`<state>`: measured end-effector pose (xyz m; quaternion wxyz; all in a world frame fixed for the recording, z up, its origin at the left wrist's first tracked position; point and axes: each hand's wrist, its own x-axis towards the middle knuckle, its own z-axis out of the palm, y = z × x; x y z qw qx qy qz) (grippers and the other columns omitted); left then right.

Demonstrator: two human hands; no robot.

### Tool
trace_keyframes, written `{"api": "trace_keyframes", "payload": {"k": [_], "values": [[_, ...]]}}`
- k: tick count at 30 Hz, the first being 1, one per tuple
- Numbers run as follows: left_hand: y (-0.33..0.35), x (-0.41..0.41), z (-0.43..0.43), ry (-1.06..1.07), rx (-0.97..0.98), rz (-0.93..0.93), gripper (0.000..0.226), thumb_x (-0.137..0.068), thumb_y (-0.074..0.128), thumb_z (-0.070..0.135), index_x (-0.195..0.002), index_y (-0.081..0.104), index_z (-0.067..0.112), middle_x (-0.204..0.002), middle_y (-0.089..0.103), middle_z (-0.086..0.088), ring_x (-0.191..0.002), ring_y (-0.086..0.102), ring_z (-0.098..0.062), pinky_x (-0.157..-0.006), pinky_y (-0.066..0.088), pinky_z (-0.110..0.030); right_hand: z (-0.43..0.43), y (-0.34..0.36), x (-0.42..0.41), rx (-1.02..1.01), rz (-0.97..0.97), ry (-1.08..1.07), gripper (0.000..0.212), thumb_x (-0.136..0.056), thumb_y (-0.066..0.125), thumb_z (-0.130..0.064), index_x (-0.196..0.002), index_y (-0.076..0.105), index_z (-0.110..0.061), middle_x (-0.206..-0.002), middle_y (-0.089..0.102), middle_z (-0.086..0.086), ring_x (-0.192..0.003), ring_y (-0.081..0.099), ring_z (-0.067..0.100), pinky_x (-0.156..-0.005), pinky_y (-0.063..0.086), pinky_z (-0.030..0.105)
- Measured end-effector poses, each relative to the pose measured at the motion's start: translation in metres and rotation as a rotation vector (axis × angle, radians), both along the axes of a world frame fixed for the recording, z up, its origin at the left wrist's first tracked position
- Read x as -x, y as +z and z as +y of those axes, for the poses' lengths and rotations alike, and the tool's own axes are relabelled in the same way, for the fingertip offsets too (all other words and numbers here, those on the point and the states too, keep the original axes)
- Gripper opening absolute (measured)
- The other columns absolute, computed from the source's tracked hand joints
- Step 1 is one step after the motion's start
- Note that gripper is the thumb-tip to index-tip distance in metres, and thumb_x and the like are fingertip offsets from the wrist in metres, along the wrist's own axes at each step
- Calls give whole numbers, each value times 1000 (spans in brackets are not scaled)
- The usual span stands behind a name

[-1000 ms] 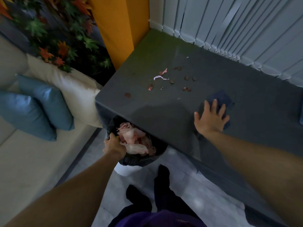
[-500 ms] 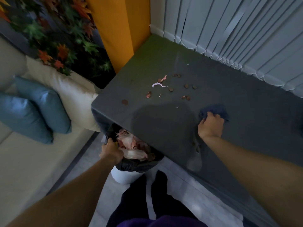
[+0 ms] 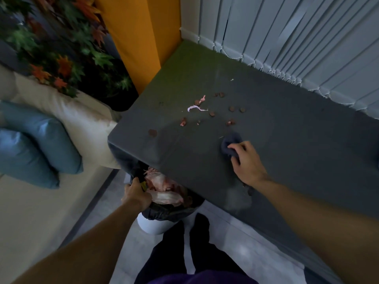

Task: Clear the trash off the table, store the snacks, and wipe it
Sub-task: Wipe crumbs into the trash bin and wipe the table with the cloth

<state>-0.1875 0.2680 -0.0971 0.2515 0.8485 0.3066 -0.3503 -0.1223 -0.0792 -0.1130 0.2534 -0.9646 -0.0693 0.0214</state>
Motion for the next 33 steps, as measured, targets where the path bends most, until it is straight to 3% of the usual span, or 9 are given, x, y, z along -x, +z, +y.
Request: {"api": "trace_keyframes", "payload": {"k": [4, 7, 11, 15, 18, 21, 25, 28, 33], "values": [[-3, -1, 1, -11, -2, -5, 62, -84, 60, 16, -142, 37, 17, -133, 42, -14, -116, 49, -36, -87, 45, -38, -7, 5, -29, -158, -158, -464, 31, -91, 50, -10, -121, 54, -1, -117, 48, 24, -107, 50, 39, -97, 38, 38], [-4, -1, 2, -5, 5, -8, 61, -85, 57, 15, -143, 38, 17, -134, 43, -14, -117, 49, -35, -87, 45, -37, -7, 3, -68, -142, -9, -611, 42, -98, 48, -12, -139, 45, -3, -131, 42, 25, -121, 43, 40, -107, 33, 39], [-7, -1, 1, 7, 16, -1, 62, -85, 58, 15, -143, 37, 17, -131, 42, -13, -115, 49, -35, -88, 48, -39, 17, -3, -83, -9, 85, -391, 42, -93, 53, -14, -132, 59, -3, -116, 53, 27, -108, 53, 45, -100, 41, 42], [-10, -3, 3, 23, 35, 3, 64, -86, 58, 14, -145, 35, 18, -133, 41, -13, -114, 49, -34, -83, 44, -35, 48, -5, -52, -117, -8, -57, 39, -82, 53, -20, -112, 70, -3, -101, 58, 19, -95, 58, 36, -87, 42, 32], [-12, -4, 7, 27, 47, 6, 66, -85, 58, 13, -146, 34, 20, -132, 41, -11, -112, 50, -33, -85, 49, -37, 52, -5, -54, -93, -146, -130, 35, -86, 51, -23, -114, 69, -10, -105, 57, 12, -97, 51, 35, -87, 43, 39], [-13, -6, 10, 10, 41, 3, 64, -85, 55, 11, -145, 35, 20, -133, 42, -12, -111, 51, -34, -85, 51, -38, 57, -10, -64, 35, -54, -328, 32, -91, 56, -24, -121, 66, -21, -123, 53, 5, -108, 43, 36, -93, 39, 44], [-18, -8, 11, 15, 52, -1, 63, -87, 57, 11, -145, 35, 21, -135, 39, -12, -117, 48, -35, -87, 45, -36, 77, -19, -51, -44, -82, -59, 24, -85, 57, -14, -105, 69, -11, -114, 58, 10, -101, 49, 37, -91, 41, 43], [-21, -8, 14, 17, 49, 1, 62, -87, 58, 13, -144, 36, 22, -134, 39, -12, -118, 47, -36, -89, 44, -38, 85, -12, -41, -187, -129, 111, 25, -84, 49, -19, -97, 66, -6, -103, 58, 13, -95, 51, 32, -88, 40, 32], [-23, -7, 17, -21, 9, -14, 54, -87, 50, 17, -140, 40, 22, -132, 43, -13, -117, 50, -36, -87, 45, -37, 79, 1, -93, -227, -265, -386, 24, -84, 46, -1, -103, 60, -1, -104, 59, 21, -102, 48, 36, -91, 32, 39]]}}
